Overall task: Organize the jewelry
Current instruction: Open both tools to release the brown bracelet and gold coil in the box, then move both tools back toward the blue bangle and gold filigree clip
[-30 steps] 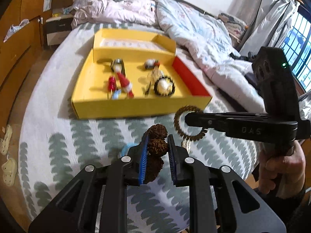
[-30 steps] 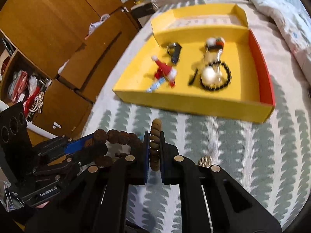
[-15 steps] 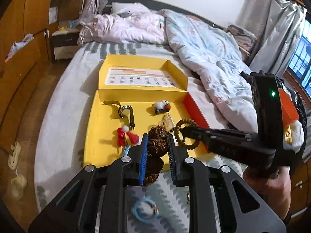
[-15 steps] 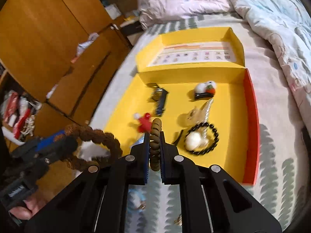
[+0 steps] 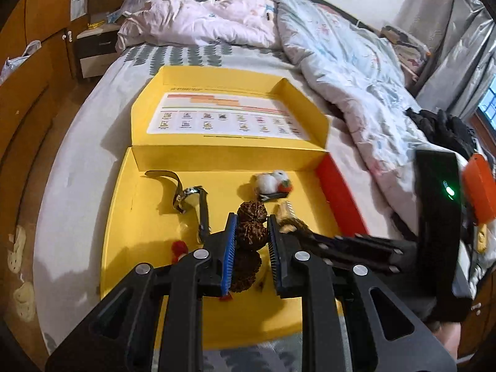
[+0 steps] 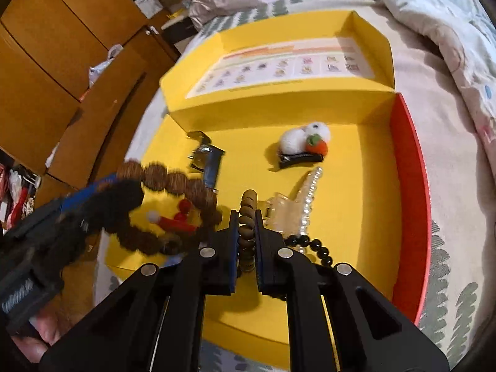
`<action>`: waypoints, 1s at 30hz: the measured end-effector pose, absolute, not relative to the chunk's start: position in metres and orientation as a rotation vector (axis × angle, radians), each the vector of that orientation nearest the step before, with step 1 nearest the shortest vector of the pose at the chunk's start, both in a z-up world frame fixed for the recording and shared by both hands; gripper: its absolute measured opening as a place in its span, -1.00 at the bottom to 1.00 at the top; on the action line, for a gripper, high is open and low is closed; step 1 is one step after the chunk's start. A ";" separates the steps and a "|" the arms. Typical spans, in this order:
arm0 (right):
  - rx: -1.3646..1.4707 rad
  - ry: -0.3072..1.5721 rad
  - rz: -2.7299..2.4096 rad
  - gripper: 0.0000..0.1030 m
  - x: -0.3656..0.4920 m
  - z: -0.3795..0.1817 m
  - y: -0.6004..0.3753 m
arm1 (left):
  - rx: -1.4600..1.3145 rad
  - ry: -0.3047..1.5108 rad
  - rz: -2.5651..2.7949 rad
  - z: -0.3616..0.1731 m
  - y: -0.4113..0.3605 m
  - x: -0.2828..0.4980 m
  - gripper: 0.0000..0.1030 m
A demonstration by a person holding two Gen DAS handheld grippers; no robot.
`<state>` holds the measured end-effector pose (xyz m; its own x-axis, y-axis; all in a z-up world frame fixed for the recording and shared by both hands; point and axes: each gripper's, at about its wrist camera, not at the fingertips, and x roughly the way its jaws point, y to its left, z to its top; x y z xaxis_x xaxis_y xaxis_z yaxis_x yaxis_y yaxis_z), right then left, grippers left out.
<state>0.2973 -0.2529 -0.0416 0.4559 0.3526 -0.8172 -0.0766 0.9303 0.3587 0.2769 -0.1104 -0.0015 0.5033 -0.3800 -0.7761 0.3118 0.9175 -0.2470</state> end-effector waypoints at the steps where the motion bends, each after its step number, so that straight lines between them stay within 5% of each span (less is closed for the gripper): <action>1: 0.286 1.075 0.266 -0.80 0.299 -0.045 -0.253 | -0.076 0.965 -0.405 -0.007 -0.110 0.281 -0.61; 14: 0.270 1.048 0.225 -0.63 0.297 -0.043 -0.260 | 0.008 0.986 -0.270 -0.030 -0.098 0.287 -0.58; 19: 0.270 0.999 0.233 -0.62 0.287 -0.029 -0.262 | 0.144 0.814 -0.181 -0.011 -0.104 0.256 0.10; 26: 0.261 0.958 0.211 -0.54 0.269 -0.018 -0.260 | 0.203 0.671 -0.070 0.007 -0.100 0.219 0.24; 30: 0.257 0.956 0.216 -0.23 0.252 -0.017 -0.257 | 0.205 0.606 -0.038 0.013 -0.092 0.188 0.33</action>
